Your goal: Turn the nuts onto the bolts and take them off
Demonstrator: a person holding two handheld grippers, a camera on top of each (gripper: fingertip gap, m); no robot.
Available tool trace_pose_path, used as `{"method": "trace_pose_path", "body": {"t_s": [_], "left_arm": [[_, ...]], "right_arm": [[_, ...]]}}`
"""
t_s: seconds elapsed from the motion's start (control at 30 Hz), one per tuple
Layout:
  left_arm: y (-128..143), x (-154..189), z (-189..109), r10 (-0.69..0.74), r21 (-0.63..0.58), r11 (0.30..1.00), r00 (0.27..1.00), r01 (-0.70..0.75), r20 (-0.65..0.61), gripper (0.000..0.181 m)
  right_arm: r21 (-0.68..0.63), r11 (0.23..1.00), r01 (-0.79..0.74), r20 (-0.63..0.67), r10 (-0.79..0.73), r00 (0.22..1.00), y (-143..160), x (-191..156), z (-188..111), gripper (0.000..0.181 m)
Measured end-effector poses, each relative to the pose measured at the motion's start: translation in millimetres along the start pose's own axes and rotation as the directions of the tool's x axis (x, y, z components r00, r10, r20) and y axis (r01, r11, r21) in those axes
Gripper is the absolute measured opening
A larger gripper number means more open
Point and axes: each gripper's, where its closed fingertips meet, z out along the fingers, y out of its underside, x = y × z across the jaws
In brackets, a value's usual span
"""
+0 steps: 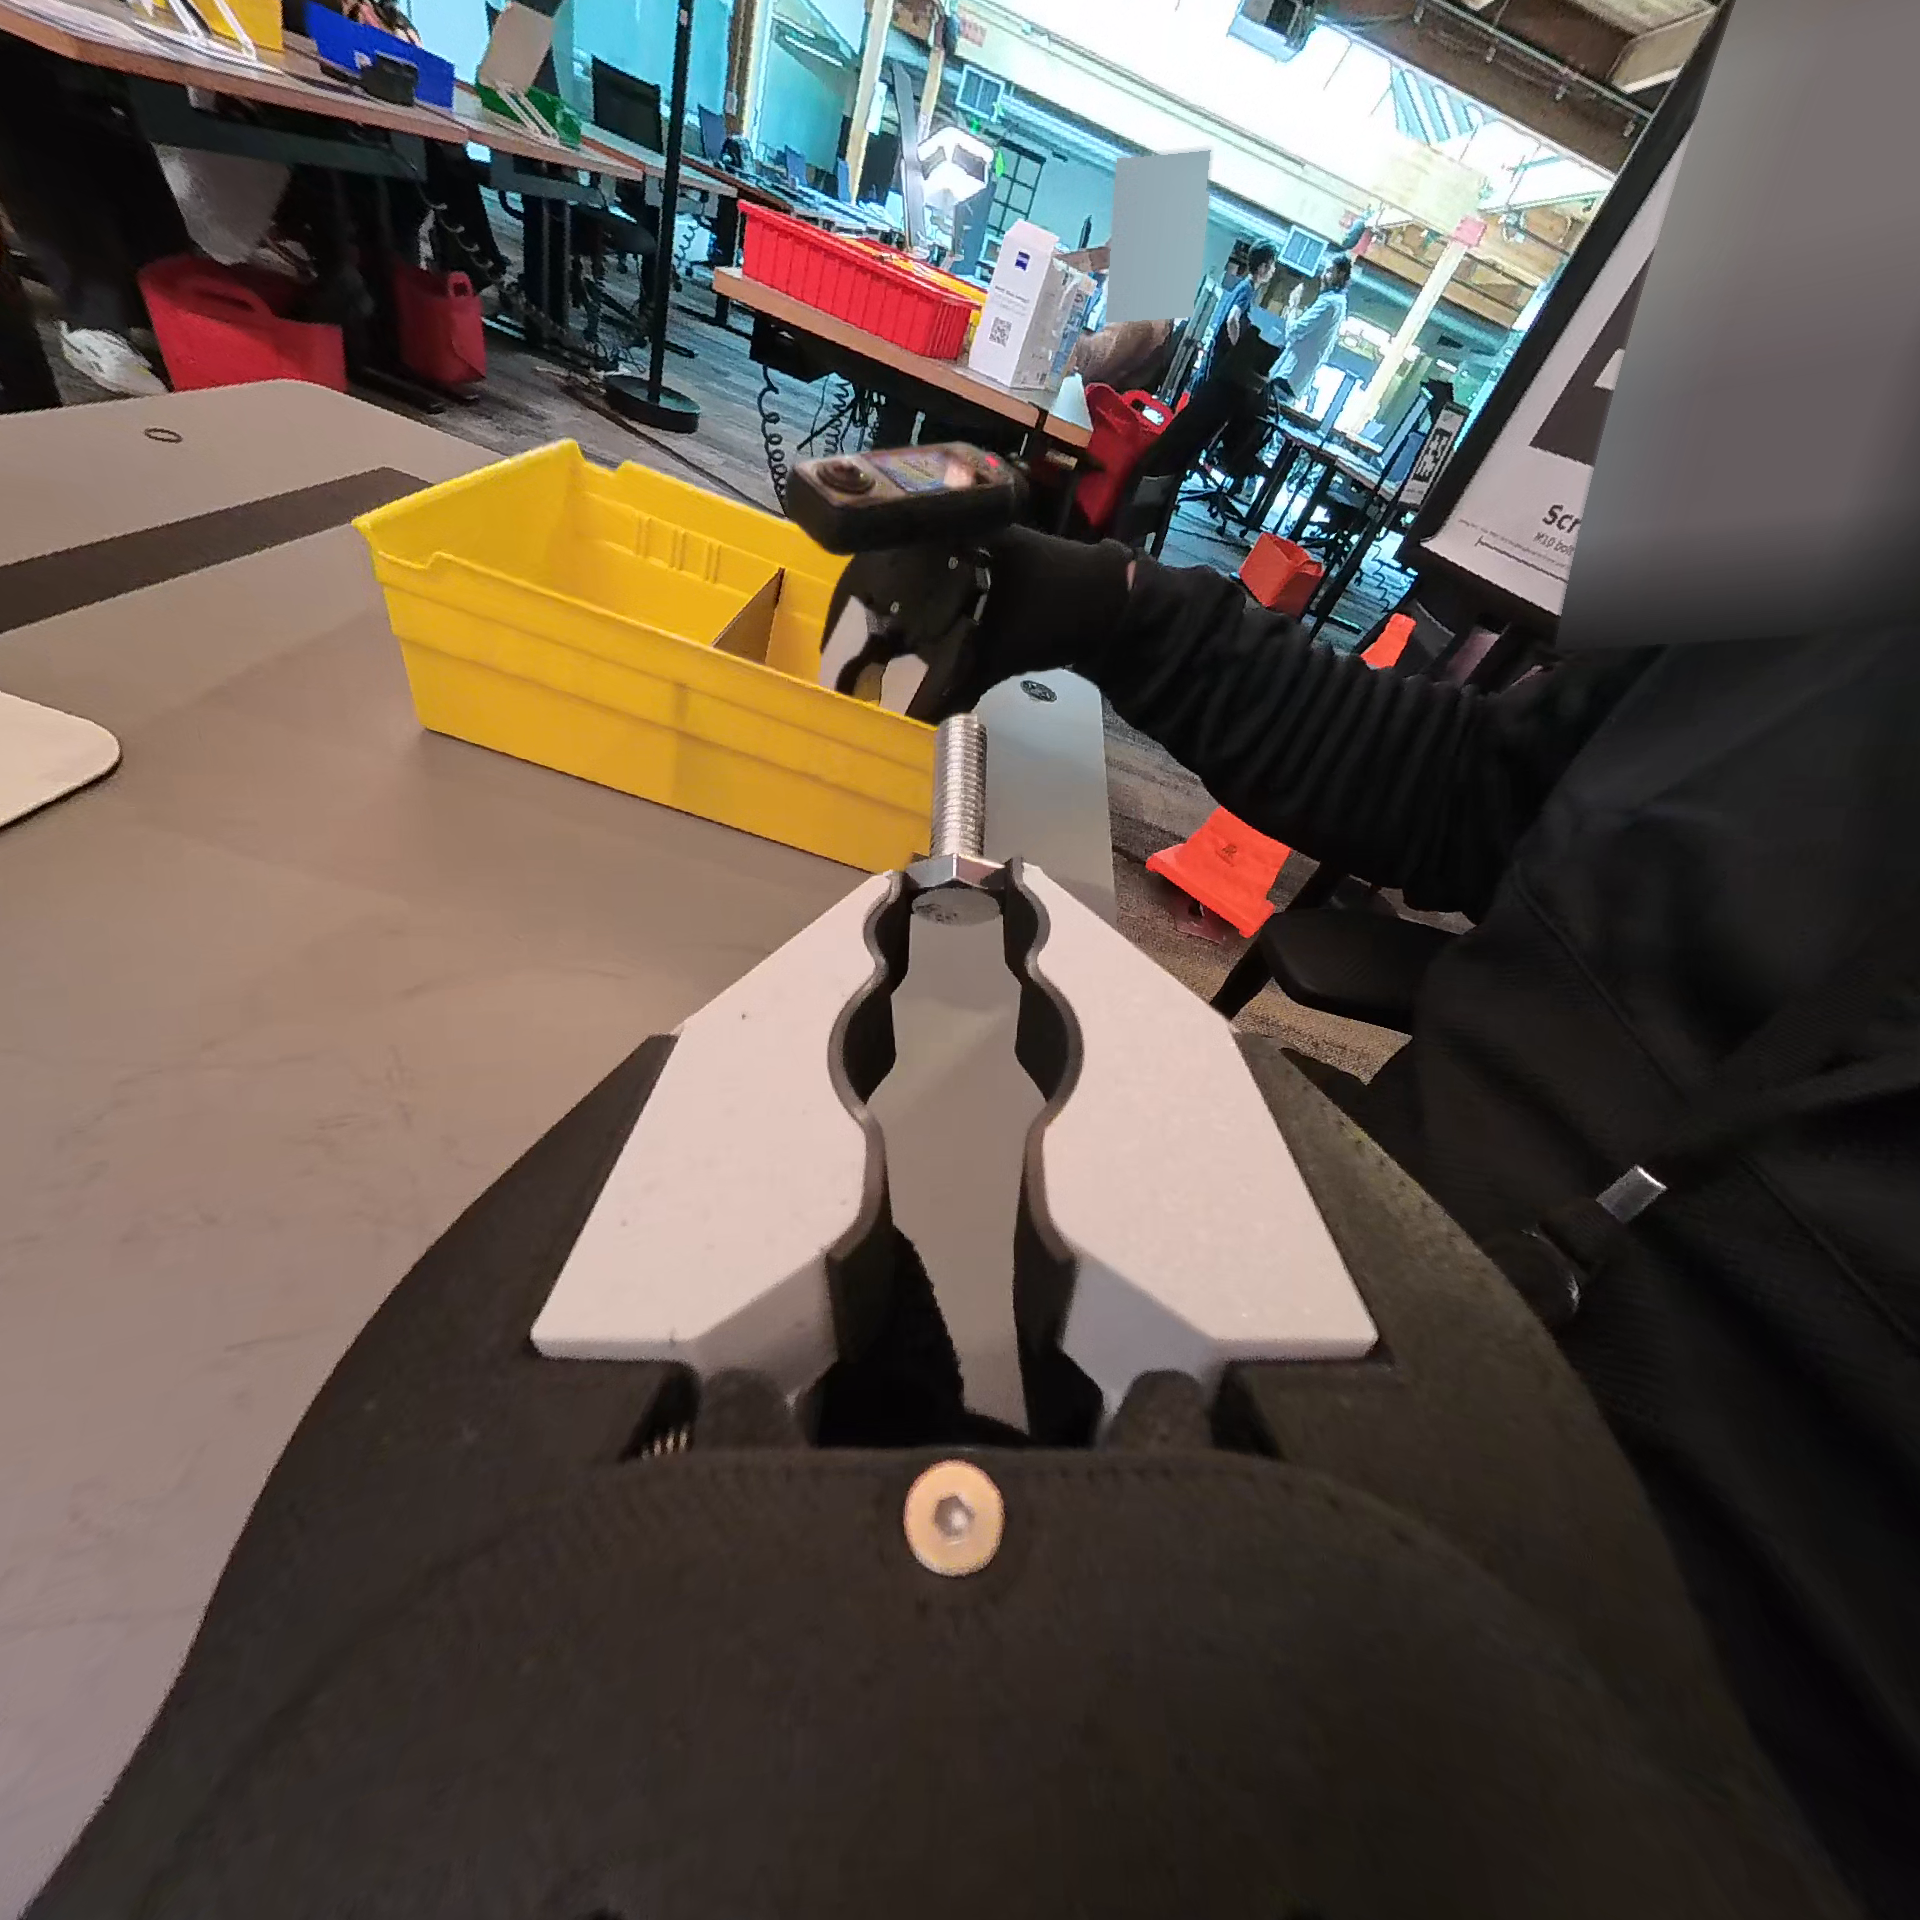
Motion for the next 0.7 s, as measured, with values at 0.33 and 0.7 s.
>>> {"method": "trace_pose_path", "body": {"t_s": [0.33,0.7], "left_arm": [[-6,8,8,0.007,0.052,0.999,0.999,-0.005,-0.037,0.016],[-25,35,7,-0.011,0.206,0.977,0.985,0.046,-0.171,0.015]], "right_arm": [[0.597,0.787,0.155,0.007,-0.198,0.98,-125,-84,-143,0.028],[0.932,0.351,-0.091,0.283,-0.546,0.789,-238,-235,-203,0.017]]}}
